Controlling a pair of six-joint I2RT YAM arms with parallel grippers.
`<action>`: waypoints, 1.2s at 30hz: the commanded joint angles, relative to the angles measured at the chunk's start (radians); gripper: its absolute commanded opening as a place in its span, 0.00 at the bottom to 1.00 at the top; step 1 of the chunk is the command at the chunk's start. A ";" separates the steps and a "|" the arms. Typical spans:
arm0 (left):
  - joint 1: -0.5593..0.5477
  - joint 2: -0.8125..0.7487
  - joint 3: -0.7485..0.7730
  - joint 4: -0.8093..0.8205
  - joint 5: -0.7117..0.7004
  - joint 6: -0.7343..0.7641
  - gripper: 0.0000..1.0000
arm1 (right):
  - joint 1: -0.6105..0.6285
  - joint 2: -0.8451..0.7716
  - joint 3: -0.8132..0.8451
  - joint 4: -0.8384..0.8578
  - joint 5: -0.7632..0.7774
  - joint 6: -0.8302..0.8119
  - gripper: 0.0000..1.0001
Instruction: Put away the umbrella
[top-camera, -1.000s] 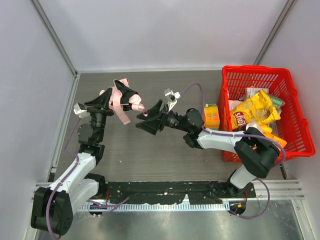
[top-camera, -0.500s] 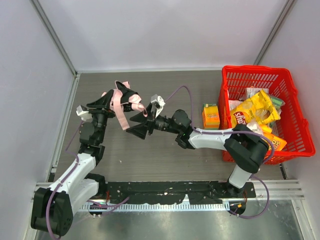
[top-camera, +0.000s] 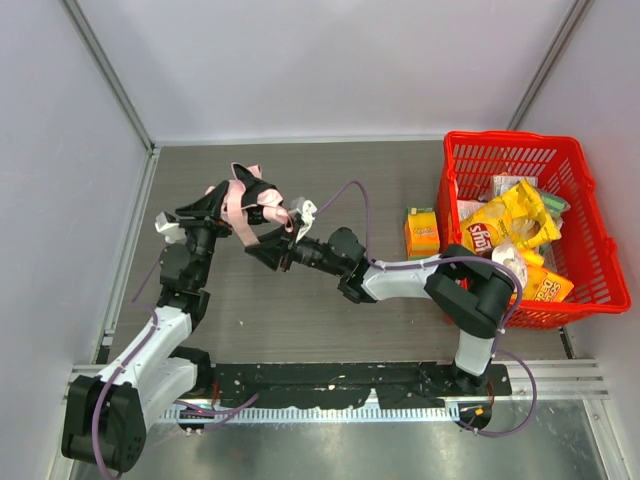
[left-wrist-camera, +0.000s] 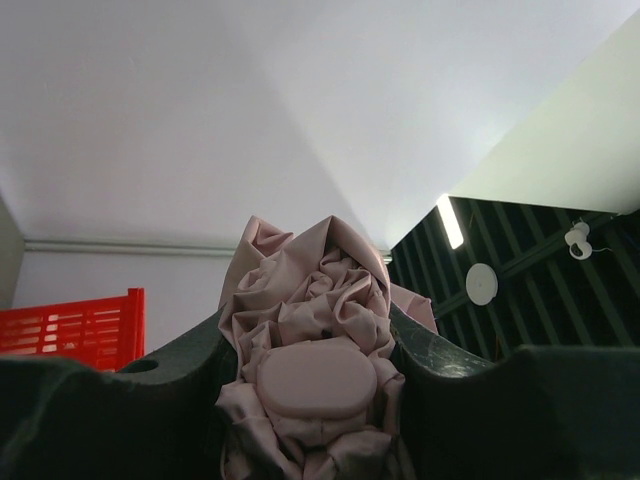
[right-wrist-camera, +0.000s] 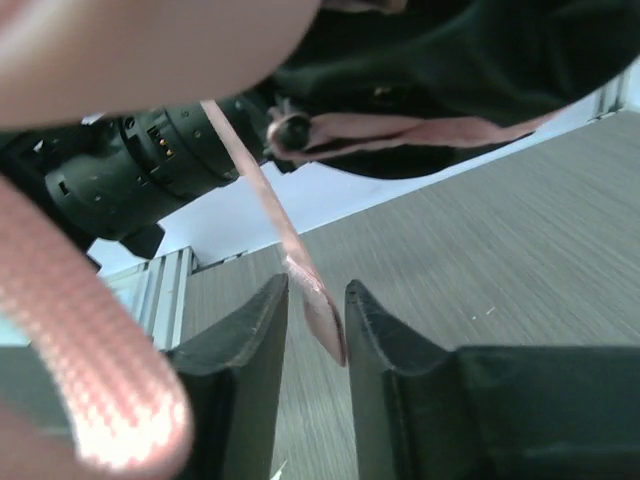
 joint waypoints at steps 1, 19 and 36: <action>0.002 -0.028 0.008 0.068 0.020 -0.048 0.00 | 0.016 -0.011 0.034 0.070 0.061 -0.078 0.19; -0.057 -0.035 0.075 0.007 0.249 -0.129 0.00 | -0.030 -0.014 -0.052 0.024 0.089 0.003 0.01; -0.069 0.054 0.003 -0.095 0.627 0.220 0.00 | -0.253 -0.011 -0.159 -0.399 0.137 0.267 0.01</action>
